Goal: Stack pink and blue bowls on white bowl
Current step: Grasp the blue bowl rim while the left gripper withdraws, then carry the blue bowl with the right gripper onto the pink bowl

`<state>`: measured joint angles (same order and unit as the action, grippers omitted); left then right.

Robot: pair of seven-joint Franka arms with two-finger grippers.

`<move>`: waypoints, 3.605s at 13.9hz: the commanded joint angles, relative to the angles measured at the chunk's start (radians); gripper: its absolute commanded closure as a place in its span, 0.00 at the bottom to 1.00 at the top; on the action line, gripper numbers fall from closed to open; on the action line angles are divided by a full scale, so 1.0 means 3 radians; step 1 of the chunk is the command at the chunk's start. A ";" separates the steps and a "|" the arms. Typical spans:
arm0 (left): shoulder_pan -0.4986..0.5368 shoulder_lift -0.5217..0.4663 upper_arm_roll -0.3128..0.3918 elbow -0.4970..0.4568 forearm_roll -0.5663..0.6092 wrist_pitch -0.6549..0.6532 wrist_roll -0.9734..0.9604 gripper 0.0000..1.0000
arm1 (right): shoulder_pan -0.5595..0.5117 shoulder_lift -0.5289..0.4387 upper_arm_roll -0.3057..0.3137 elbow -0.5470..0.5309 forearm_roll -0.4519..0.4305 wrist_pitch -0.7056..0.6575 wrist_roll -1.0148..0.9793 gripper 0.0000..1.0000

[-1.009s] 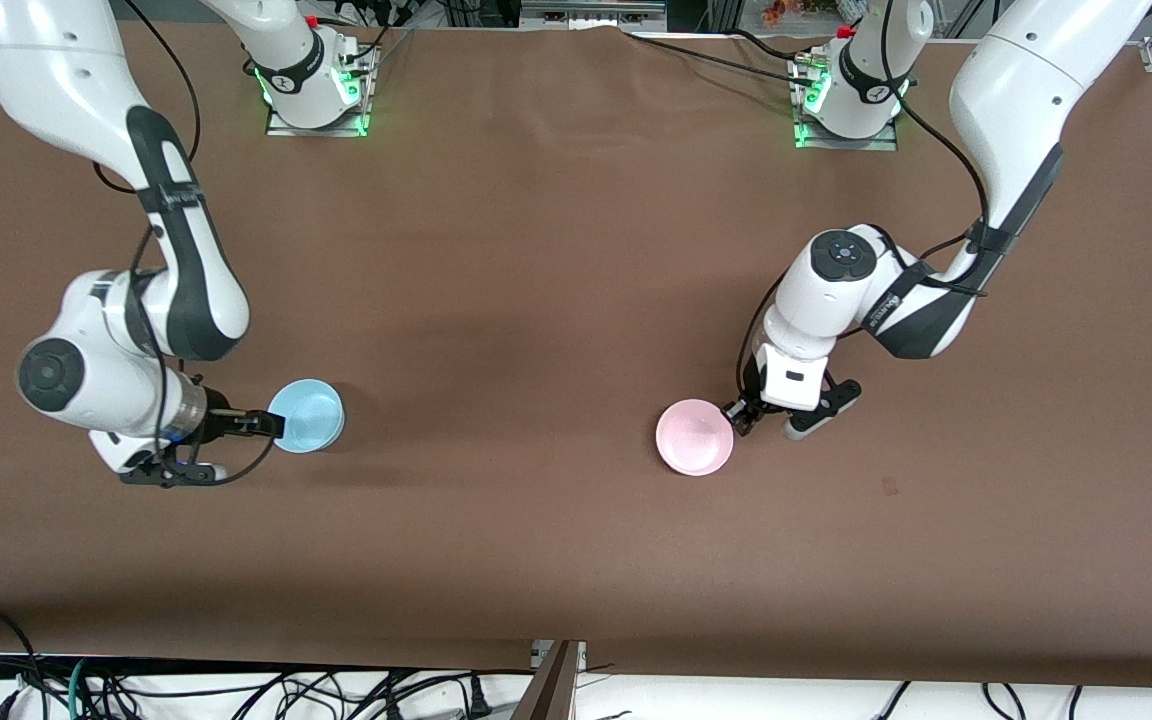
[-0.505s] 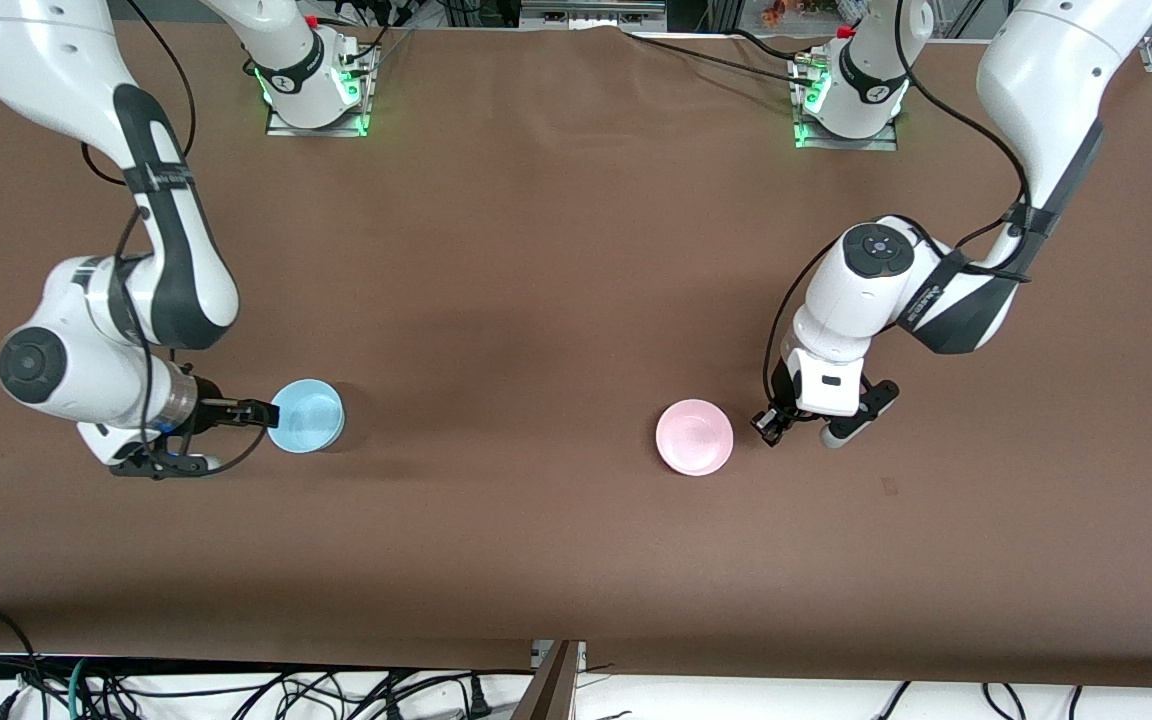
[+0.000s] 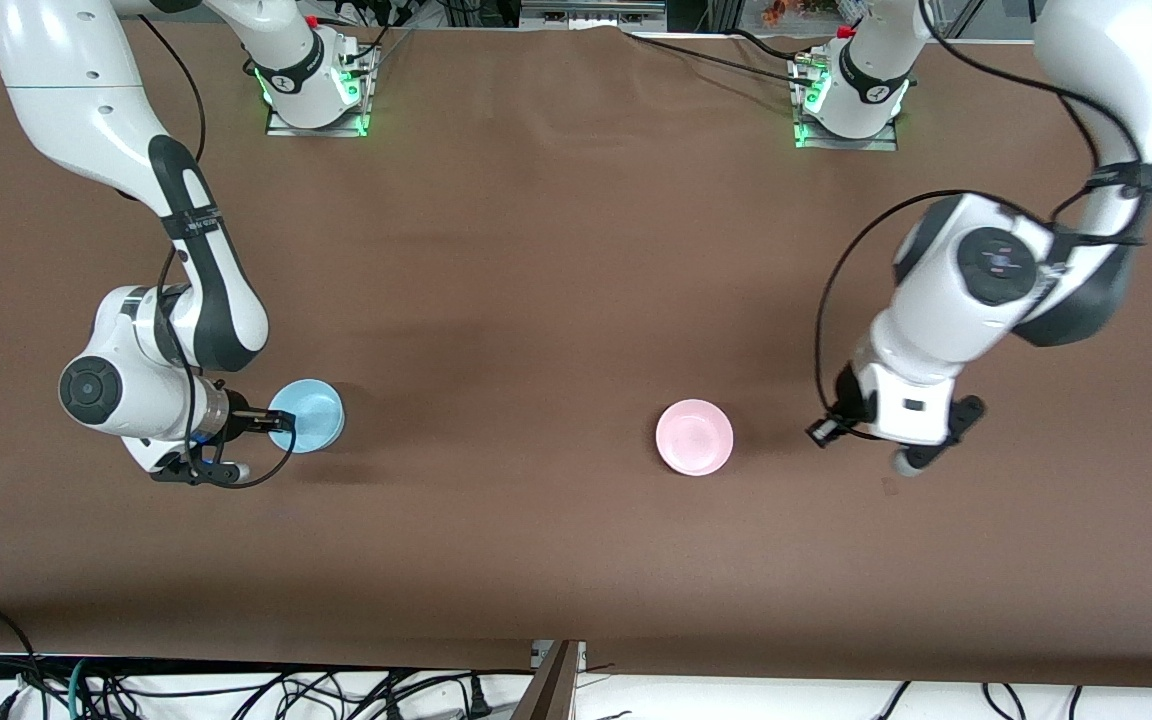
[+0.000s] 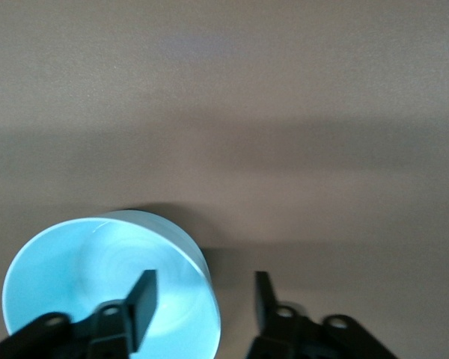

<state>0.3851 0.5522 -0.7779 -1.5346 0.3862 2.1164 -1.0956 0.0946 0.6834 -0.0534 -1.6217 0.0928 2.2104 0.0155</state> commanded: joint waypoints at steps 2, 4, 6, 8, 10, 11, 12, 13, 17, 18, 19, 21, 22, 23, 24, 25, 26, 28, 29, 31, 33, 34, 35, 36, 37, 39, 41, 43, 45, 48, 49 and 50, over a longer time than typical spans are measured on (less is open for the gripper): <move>0.0275 -0.0015 -0.0051 0.0538 -0.0366 -0.0712 0.0909 1.00 | -0.0019 -0.0028 0.0009 -0.0014 0.0043 -0.0005 -0.0057 0.97; 0.0484 -0.0107 -0.0051 0.0600 -0.0469 -0.0908 0.1364 1.00 | -0.0008 -0.0033 0.0014 -0.0004 0.0043 -0.0015 -0.0021 1.00; 0.0699 -0.0239 -0.0046 0.0595 -0.0581 -0.0990 0.1819 1.00 | 0.0027 -0.0064 0.0030 0.0032 0.0049 -0.0036 0.0009 1.00; 0.0853 -0.0332 -0.0046 0.0585 -0.0623 -0.1189 0.2213 1.00 | 0.0027 -0.0110 0.0192 0.0179 0.0084 -0.0249 0.0127 1.00; 0.0940 -0.0495 -0.0040 0.0534 -0.0623 -0.1383 0.2449 1.00 | 0.0073 -0.0110 0.0316 0.0506 0.0390 -0.0597 0.0503 1.00; 0.0956 -0.0567 -0.0040 0.0509 -0.0618 -0.1470 0.2511 1.00 | 0.0144 -0.0105 0.0331 0.0583 0.0442 -0.0644 0.0698 1.00; 0.0991 -0.0664 -0.0035 0.0488 -0.0618 -0.1521 0.2567 1.00 | 0.0277 -0.0105 0.0331 0.0619 0.0452 -0.0644 0.0907 1.00; 0.1088 -0.0761 -0.0040 0.0442 -0.0618 -0.1532 0.2654 1.00 | 0.0420 -0.0095 0.0331 0.0670 0.0453 -0.0639 0.1152 1.00; 0.1288 -0.1297 -0.0071 -0.0022 -0.0638 -0.1537 0.3068 1.00 | 0.1028 0.0165 0.0331 0.1145 0.0447 -0.0573 0.2292 1.00; 0.1288 -0.1369 -0.0071 -0.0074 -0.0724 -0.1537 0.3089 0.95 | 0.1176 0.0308 0.0331 0.1349 0.0442 -0.0542 0.2579 1.00; 0.1293 -0.1416 -0.0071 -0.0080 -0.0796 -0.1537 0.3105 0.90 | 0.1284 0.0456 0.0331 0.1574 0.0442 -0.0527 0.2809 1.00; 0.1329 -0.1482 -0.0071 -0.0090 -0.0802 -0.1558 0.3201 0.76 | 0.1474 0.0732 0.0326 0.1998 0.0442 -0.0476 0.3234 1.00; 0.1339 -0.1498 -0.0061 -0.0095 -0.0827 -0.1558 0.3313 0.44 | 0.1515 0.0799 0.0331 0.2081 0.0442 -0.0389 0.3327 1.00; 0.1370 -0.1483 -0.0051 -0.0080 -0.0842 -0.1573 0.3441 0.00 | 0.1591 0.0830 0.0331 0.2092 0.0442 -0.0242 0.3389 1.00; 0.1370 -0.1468 -0.0051 -0.0069 -0.0822 -0.1573 0.3620 0.00 | 0.1673 0.0861 0.0331 0.2092 0.0442 -0.0053 0.3470 1.00; 0.1390 -0.1452 -0.0035 -0.0085 -0.0847 -0.1573 0.3799 0.00 | 0.1735 0.0892 0.0331 0.2097 0.0442 0.0136 0.3578 1.00; 0.1456 -0.1437 -0.0040 -0.0075 -0.0863 -0.1568 0.3871 0.00 | 0.1786 0.0923 0.0336 0.2103 0.0442 0.0325 0.3639 1.00; 0.1462 -0.1421 -0.0051 -0.0044 -0.0858 -0.1568 0.3877 0.00 | 0.1888 0.1004 0.0342 0.2108 0.0442 0.0689 0.3737 1.00; 0.1472 -0.1406 -0.0051 -0.0049 -0.0858 -0.1568 0.3882 0.00 | 0.1965 0.1055 0.0342 0.2123 0.0442 0.0883 0.3828 1.00; 0.1478 -0.1401 -0.0040 -0.0044 -0.0858 -0.1563 0.3882 0.00 | 0.2108 0.1178 0.0331 0.2159 0.0442 0.1165 0.3992 1.00; 0.1478 -0.1396 -0.0040 -0.0049 -0.0858 -0.1563 0.3882 0.00 | 0.2215 0.1265 0.0336 0.2169 0.0442 0.1375 0.4110 1.00; 0.1478 -0.1396 -0.0040 -0.0044 -0.0843 -0.1553 0.3882 0.00 | 0.2241 0.1281 0.0337 0.2169 0.0442 0.1426 0.4151 1.00; 0.1472 -0.1396 -0.0040 -0.0044 -0.0822 -0.1543 0.3882 0.00 | 0.2262 0.1291 0.0337 0.2169 0.0442 0.1427 0.4151 1.00; 0.1472 -0.1381 -0.0040 -0.0044 -0.0817 -0.1537 0.3882 0.00 | 0.2257 0.1291 0.0337 0.2169 0.0442 0.1417 0.4146 1.00; 0.1472 -0.1370 -0.0045 -0.0039 -0.0817 -0.1537 0.3882 0.00 | 0.2257 0.1296 0.0331 0.2164 0.0442 0.1411 0.4141 1.00; 0.1472 -0.1365 -0.0040 -0.0039 -0.0812 -0.1532 0.3882 0.00 | 0.2252 0.1337 0.0326 0.2169 0.0442 0.1406 0.4126 1.00; 0.1467 -0.1355 -0.0046 -0.0039 -0.0812 -0.1532 0.3882 0.00 | 0.2252 0.1408 0.0321 0.2179 0.0437 0.1442 0.4116 1.00; 0.1467 -0.1355 -0.0046 -0.0039 -0.0812 -0.1532 0.3877 0.00 | 0.2252 0.1480 0.0321 0.2301 0.0442 0.1457 0.4121 1.00; 0.1472 -0.1350 -0.0046 -0.0044 -0.0817 -0.1537 0.3877 0.00 | 0.2252 0.1506 0.0306 0.2312 0.0437 0.1457 0.4100 1.00; 0.1478 -0.1350 -0.0046 -0.0049 -0.0822 -0.1548 0.3877 0.00 | 0.2221 0.1506 0.0316 0.2317 0.0442 0.1457 0.4075 1.00; 0.1478 -0.1345 -0.0046 -0.0049 -0.0822 -0.1548 0.3877 0.00 | 0.2221 0.1521 0.0316 0.2317 0.0437 0.1478 0.4080 1.00; 0.1478 -0.1345 -0.0046 -0.0049 -0.0822 -0.1548 0.3877 0.00 | 0.2221 0.1541 0.0321 0.2317 0.0442 0.1498 0.4085 1.00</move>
<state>0.8154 0.1536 -0.7866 -1.5444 0.1530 1.6484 0.0442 0.7612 1.1097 0.0395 -0.9743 0.2177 2.6451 1.2467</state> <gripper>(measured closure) 0.000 0.982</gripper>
